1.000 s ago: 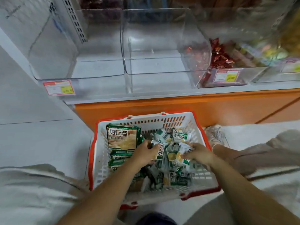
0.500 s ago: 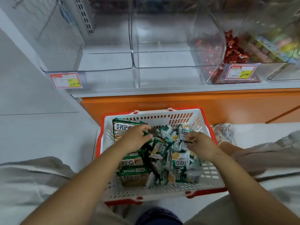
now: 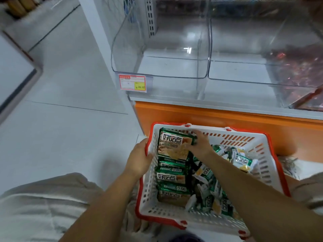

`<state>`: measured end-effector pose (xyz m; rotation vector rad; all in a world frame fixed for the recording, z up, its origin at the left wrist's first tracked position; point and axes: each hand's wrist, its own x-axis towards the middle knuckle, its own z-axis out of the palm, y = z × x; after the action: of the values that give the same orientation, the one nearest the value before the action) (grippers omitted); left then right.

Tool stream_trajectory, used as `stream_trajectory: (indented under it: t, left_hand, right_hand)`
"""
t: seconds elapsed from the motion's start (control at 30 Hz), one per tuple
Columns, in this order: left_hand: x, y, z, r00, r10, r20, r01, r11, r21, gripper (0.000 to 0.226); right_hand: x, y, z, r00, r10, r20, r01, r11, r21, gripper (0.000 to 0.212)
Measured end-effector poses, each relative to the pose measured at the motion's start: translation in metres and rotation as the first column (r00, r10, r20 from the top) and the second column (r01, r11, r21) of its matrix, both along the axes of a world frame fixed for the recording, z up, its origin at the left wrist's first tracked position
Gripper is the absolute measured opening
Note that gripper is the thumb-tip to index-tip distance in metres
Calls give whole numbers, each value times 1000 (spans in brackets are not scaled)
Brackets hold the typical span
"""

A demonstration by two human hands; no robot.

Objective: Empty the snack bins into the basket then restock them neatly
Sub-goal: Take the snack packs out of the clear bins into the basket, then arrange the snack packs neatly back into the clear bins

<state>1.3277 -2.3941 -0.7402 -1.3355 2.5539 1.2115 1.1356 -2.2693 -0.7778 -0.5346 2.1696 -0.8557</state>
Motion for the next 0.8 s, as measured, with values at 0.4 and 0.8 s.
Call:
stream_trajectory:
  t: [0.4,0.8]
  left_hand:
    - [-8,-21,58,983,-136,-127,148,985,89,64]
    - [-34,-75,204,839,-124,-530,107,992,-63,38]
  right_hand:
    - [10,17,86,998,31,-61,-36,996,-86,42]
    - [-19,-23,276,941,125,-316,-241,901,-361,26]
